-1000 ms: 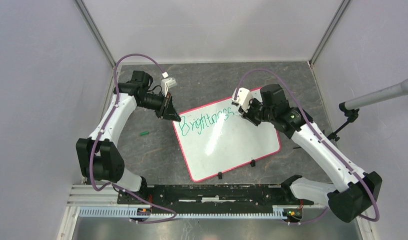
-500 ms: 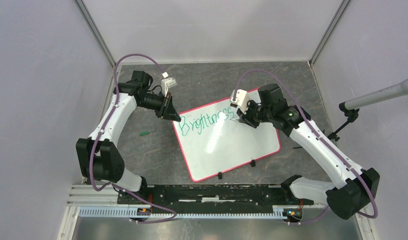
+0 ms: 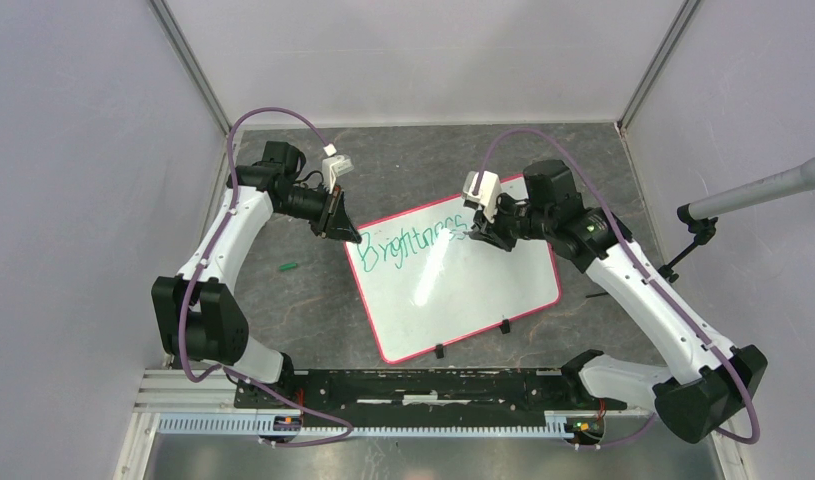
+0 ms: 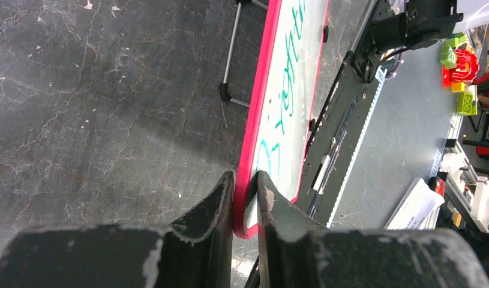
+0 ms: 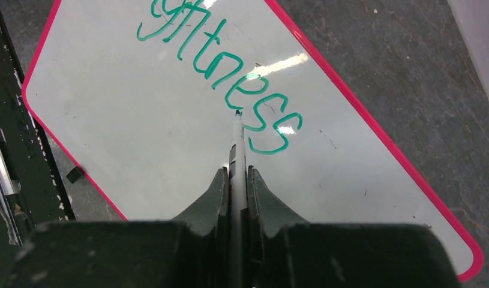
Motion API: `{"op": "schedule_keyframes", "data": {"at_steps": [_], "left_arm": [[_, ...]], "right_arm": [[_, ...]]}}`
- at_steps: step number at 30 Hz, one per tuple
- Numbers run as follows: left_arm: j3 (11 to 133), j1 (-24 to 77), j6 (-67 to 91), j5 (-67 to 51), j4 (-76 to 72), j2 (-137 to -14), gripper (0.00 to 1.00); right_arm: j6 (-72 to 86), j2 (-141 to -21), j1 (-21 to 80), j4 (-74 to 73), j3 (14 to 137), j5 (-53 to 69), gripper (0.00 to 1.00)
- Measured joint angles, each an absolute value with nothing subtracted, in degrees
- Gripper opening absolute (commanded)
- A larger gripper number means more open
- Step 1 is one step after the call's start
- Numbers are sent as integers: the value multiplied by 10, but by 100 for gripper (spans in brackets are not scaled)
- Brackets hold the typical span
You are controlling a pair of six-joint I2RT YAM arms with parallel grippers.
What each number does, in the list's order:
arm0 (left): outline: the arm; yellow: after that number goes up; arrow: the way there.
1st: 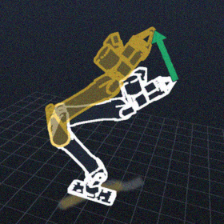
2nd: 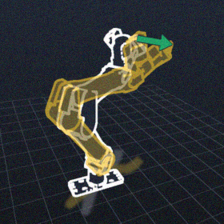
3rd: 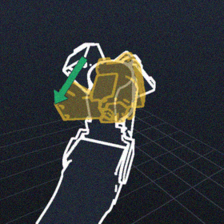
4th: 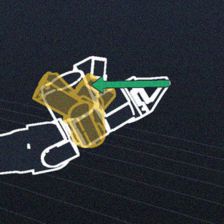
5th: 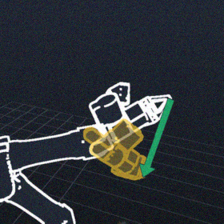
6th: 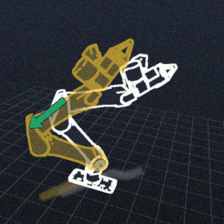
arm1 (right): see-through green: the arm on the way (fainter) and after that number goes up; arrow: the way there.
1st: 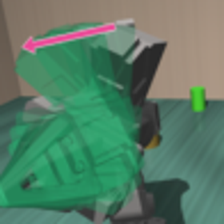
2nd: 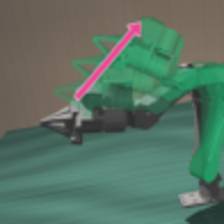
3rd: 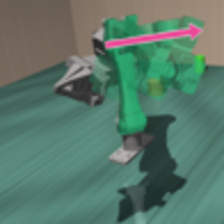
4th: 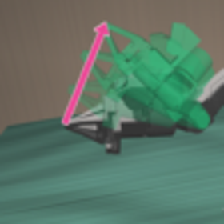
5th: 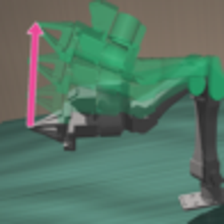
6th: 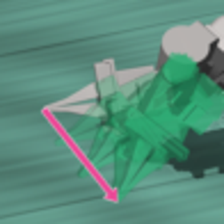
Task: Write a sentence on the whiteboard
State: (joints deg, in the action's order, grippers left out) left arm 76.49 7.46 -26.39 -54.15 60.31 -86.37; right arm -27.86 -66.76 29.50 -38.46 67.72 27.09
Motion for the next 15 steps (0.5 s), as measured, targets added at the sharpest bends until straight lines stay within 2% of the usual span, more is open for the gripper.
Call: {"op": "schedule_keyframes", "data": {"at_steps": [15], "left_arm": [[782,79,-254,-513,628,-867,3]], "right_arm": [[-299,-646,265,-399,678,251,0]]}}
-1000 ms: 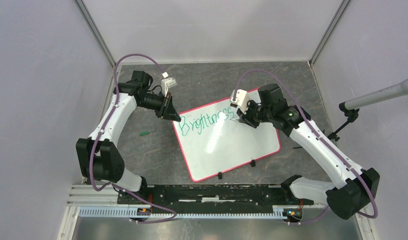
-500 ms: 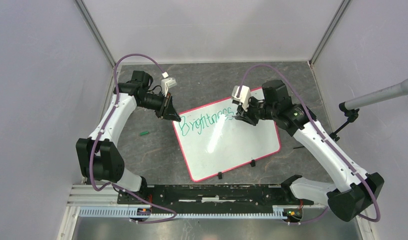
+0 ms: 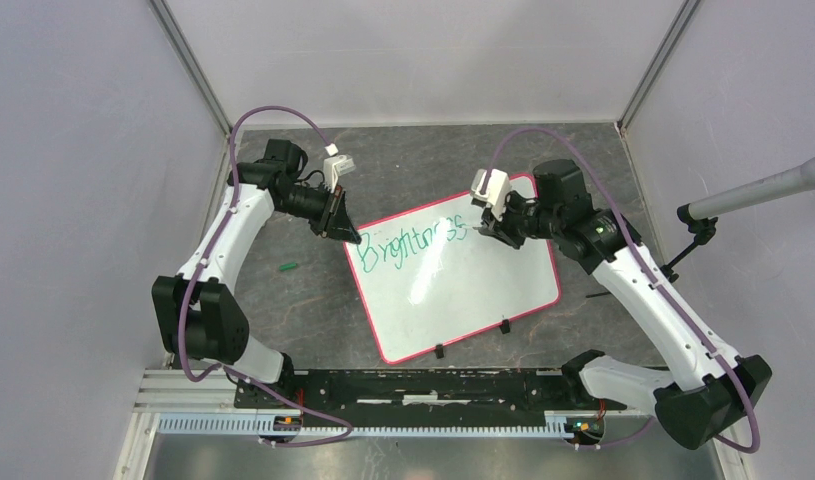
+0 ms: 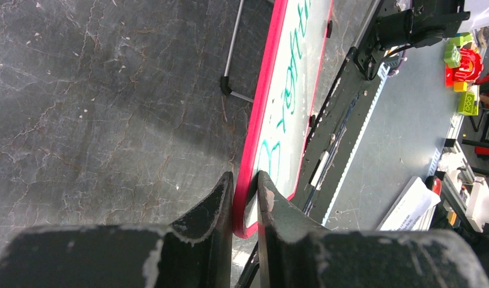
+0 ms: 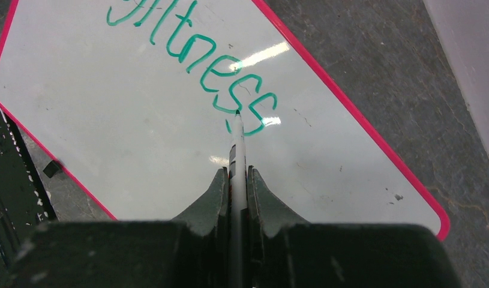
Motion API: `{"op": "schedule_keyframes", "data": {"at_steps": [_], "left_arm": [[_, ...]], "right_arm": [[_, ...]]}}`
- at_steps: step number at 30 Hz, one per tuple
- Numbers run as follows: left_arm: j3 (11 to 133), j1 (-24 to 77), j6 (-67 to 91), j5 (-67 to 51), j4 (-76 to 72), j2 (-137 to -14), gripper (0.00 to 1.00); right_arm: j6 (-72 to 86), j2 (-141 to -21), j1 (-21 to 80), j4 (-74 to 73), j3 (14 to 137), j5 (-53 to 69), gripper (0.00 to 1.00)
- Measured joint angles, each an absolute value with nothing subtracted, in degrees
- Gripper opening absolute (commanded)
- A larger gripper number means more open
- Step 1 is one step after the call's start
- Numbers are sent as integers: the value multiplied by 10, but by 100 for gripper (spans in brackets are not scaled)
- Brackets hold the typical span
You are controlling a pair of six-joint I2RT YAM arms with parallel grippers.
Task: Write a sentence on the whiteboard
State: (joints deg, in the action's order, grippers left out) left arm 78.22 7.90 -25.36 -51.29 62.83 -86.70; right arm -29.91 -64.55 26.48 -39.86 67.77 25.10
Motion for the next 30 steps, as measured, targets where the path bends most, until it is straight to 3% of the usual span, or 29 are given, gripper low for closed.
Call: {"op": "schedule_keyframes", "data": {"at_steps": [9,30], "left_arm": [[782,79,-254,-511,630,-867,2],[782,80,-254,-511,629,-867,2]], "right_arm": [[-312,-630,175,-400,665,286,0],[-318,-635,172,-373,635,293,0]]}}
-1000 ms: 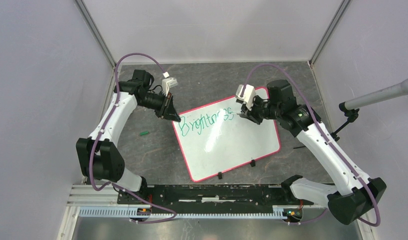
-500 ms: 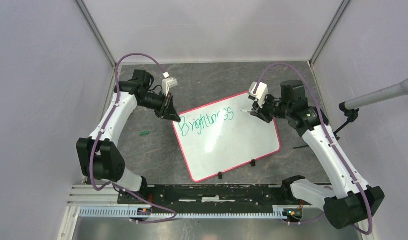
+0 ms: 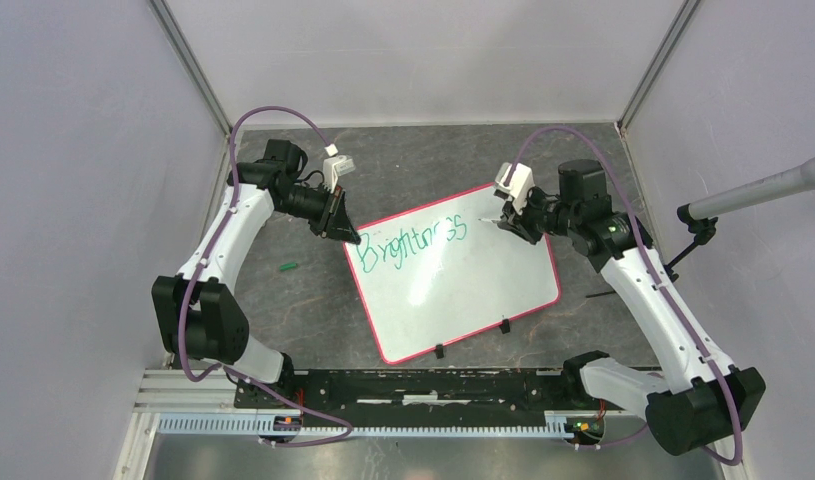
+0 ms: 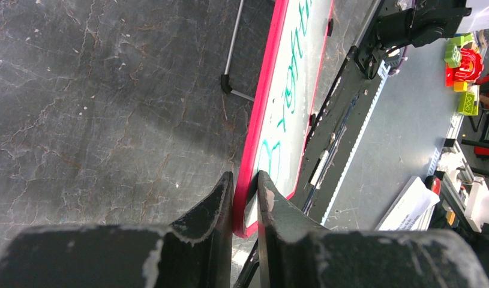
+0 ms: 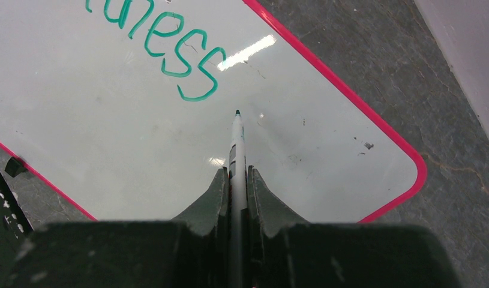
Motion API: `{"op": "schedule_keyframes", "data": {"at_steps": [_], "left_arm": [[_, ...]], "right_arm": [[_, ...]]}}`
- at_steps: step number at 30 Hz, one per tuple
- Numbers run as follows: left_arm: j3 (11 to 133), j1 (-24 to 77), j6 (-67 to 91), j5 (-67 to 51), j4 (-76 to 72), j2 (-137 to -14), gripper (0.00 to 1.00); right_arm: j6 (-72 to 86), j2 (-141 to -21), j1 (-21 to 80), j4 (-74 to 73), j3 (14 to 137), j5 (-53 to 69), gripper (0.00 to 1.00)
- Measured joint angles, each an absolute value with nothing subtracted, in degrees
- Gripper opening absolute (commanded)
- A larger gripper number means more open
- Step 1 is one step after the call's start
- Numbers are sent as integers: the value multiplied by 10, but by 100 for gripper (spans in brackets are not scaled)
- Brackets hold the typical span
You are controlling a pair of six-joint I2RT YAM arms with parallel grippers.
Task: Write a sentence on the whiteboard
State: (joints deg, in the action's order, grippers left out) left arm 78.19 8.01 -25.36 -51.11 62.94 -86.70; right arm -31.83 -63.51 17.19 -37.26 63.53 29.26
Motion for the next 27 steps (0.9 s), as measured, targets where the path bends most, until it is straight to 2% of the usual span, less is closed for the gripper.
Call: {"op": "schedule_keyframes", "data": {"at_steps": [27], "left_arm": [[782,81,-254,-510,629,-867,2]], "right_arm": [[-314,-661,176,-353,635,234,0]]}}
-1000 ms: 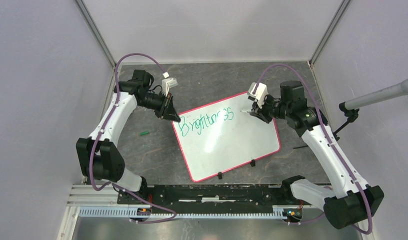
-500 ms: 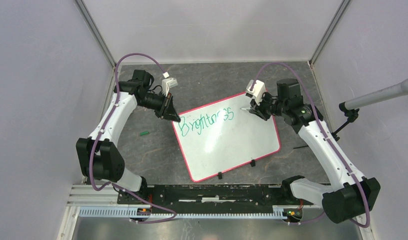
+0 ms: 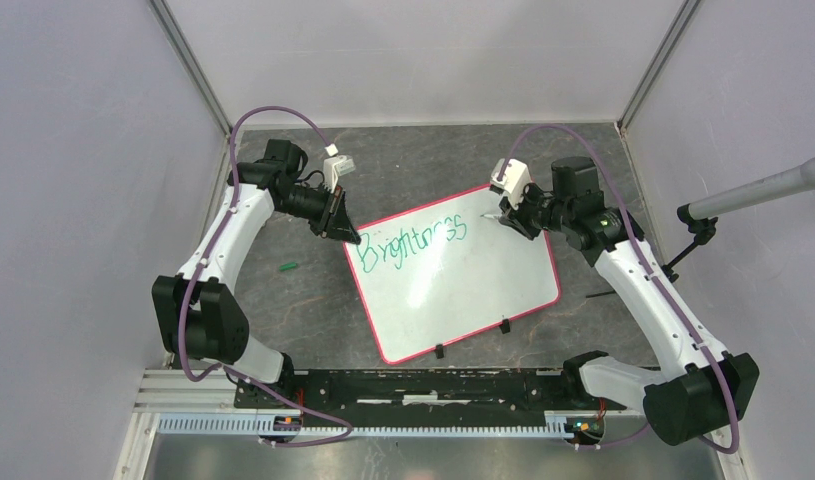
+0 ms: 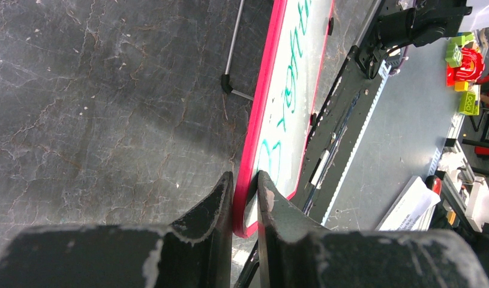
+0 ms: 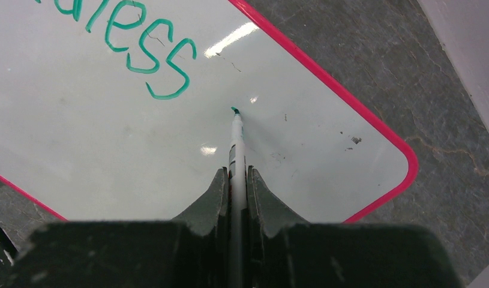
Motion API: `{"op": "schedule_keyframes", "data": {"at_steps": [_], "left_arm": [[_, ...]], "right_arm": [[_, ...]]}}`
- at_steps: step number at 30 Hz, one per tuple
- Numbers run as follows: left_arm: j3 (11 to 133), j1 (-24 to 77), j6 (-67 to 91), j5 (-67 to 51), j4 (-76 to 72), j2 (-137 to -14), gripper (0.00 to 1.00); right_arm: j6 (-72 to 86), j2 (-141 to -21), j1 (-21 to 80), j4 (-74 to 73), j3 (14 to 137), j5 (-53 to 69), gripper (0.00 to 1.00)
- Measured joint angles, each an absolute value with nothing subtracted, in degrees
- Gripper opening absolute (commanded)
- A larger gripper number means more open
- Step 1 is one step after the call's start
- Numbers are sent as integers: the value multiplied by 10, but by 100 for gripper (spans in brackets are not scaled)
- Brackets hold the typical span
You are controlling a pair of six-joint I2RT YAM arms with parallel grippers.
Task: Write a sentence on the whiteboard
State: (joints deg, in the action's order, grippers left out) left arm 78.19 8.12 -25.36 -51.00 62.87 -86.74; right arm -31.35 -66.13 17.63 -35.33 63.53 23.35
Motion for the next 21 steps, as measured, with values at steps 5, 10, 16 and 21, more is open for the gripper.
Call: {"op": "schedule_keyframes", "data": {"at_steps": [5,10,16,21], "left_arm": [[782,82,-254,-510,629,-868,2],[782,82,-254,-509,629,-869,2],[782,82,-254,-509,629,-869,2],[782,82,-254,-509,629,-869,2]], "right_arm": [[-314,-661,176,-351,635,222,0],[-315,-661,176,-352,635,223,0],[-329,-661,179,-359,635,234,0],[-351,-661,180,-387,635,241,0]]}}
